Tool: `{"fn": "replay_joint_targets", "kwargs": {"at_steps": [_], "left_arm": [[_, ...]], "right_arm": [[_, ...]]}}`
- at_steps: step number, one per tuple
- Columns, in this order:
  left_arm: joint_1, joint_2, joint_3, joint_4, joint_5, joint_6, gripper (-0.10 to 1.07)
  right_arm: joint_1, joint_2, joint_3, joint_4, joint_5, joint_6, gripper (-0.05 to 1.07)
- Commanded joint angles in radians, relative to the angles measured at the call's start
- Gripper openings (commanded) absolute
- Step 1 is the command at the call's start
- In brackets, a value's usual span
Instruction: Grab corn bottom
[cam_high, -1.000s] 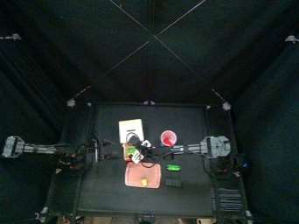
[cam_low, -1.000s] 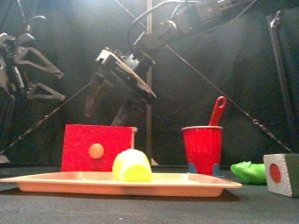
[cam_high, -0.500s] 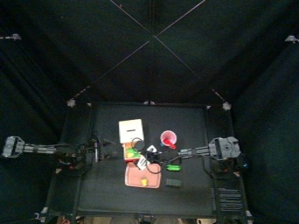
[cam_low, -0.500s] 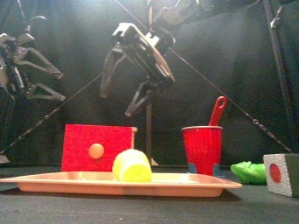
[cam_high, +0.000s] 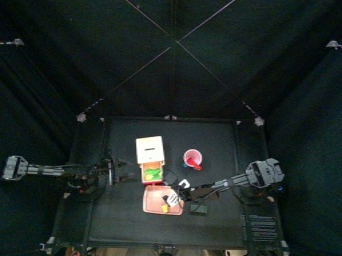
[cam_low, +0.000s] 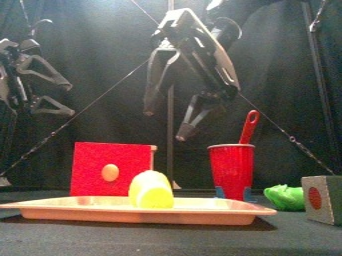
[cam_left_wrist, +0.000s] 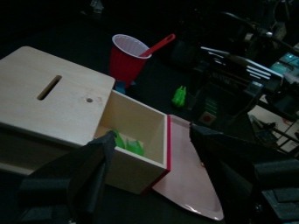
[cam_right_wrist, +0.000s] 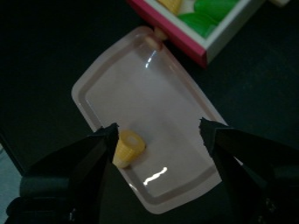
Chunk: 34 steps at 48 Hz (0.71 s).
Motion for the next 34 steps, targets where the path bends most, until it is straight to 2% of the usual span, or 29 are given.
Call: {"fn": "replay_joint_targets", "kwargs": {"at_steps": [1, 14, 34], "left_arm": [[0.002, 0.003, -0.012, -0.002, -0.005, 0.003, 1.0], [0.002, 0.003, -0.011, -0.008, -0.006, 0.003, 1.0], [0.002, 0.003, -0.009, -0.011, -0.006, 0.003, 1.0]], "right_arm": [[0.003, 0.002, -0.026, 0.051, -0.006, 0.028, 1.02], [0.026, 0.092, -0.086, 0.187, -0.005, 0.031, 1.02], [0.043, 0.172, -0.146, 0.212, 0.025, 0.029, 1.02]]}}
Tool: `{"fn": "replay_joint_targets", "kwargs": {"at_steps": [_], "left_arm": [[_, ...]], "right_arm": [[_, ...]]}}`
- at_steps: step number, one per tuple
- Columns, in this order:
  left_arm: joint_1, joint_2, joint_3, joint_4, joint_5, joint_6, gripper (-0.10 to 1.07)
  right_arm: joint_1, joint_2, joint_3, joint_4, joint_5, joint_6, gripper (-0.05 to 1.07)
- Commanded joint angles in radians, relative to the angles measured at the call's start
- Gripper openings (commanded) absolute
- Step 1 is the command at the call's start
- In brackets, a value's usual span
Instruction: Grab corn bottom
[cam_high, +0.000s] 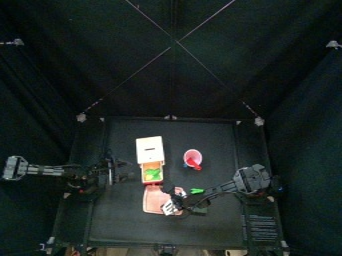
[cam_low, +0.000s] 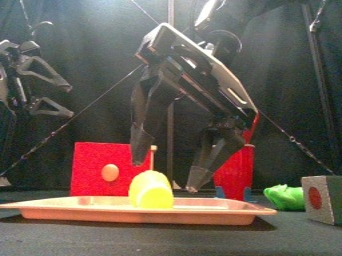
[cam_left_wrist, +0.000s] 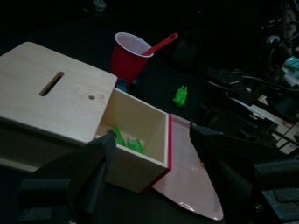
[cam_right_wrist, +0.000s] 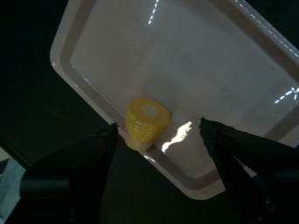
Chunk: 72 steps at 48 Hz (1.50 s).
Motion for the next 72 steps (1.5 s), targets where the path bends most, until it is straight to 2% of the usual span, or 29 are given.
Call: {"fn": "replay_joint_targets", "kwargs": {"at_steps": [1, 34, 72], "left_arm": [[0.002, 0.003, -0.012, 0.0, -0.006, 0.003, 1.0], [0.003, 0.003, -0.009, 0.002, -0.005, 0.003, 1.0], [0.002, 0.003, -0.008, 0.0, -0.005, 0.003, 1.0]], "right_arm": [[0.005, -0.006, -0.038, 0.003, 0.0, 0.0, 1.02], [-0.002, 0.058, -0.091, -0.029, 0.08, -0.011, 1.02], [0.006, 0.06, -0.114, -0.037, 0.14, -0.011, 1.01]]}}
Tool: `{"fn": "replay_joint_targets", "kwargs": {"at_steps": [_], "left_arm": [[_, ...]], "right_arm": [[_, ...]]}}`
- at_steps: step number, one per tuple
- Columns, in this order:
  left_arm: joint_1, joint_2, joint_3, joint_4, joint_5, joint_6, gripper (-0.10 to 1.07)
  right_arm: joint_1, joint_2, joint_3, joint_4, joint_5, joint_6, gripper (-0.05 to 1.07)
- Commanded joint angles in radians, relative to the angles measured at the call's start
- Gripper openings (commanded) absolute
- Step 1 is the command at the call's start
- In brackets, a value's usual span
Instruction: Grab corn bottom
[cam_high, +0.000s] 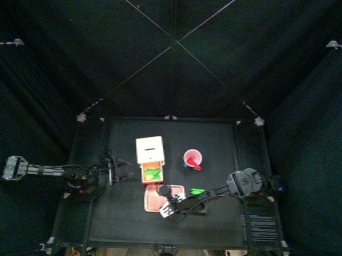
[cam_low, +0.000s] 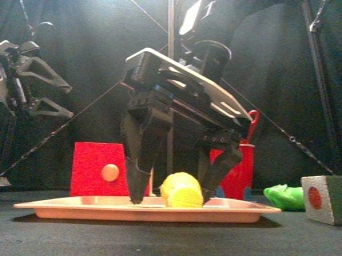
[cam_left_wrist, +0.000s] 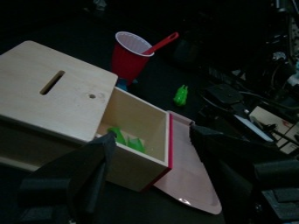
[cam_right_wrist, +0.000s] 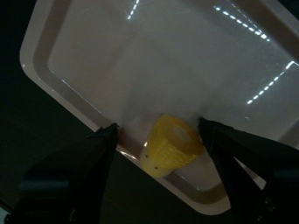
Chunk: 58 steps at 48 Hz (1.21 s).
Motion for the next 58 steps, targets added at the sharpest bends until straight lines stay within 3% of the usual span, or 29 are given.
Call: {"fn": "replay_joint_targets", "kwargs": {"at_steps": [1, 18, 31, 36, 58], "left_arm": [[0.002, 0.003, -0.012, 0.002, -0.005, 0.003, 1.0], [0.002, 0.003, -0.011, 0.002, -0.006, 0.003, 1.0], [0.003, 0.003, -0.011, 0.002, -0.005, 0.003, 1.0], [0.003, 0.003, -0.011, 0.002, -0.006, 0.003, 1.0], [0.005, 0.003, -0.011, 0.003, -0.006, 0.003, 1.0]], "right_arm": [[0.0, -0.023, -0.02, -0.003, -0.002, -0.002, 1.01], [0.003, -0.023, -0.02, -0.003, 0.0, -0.002, 0.98], [0.003, -0.025, -0.02, 0.0, 0.0, -0.002, 0.69], [0.003, -0.031, -0.02, -0.002, 0.0, -0.002, 0.63], [0.003, -0.126, -0.02, -0.112, 0.002, -0.003, 0.62]]}}
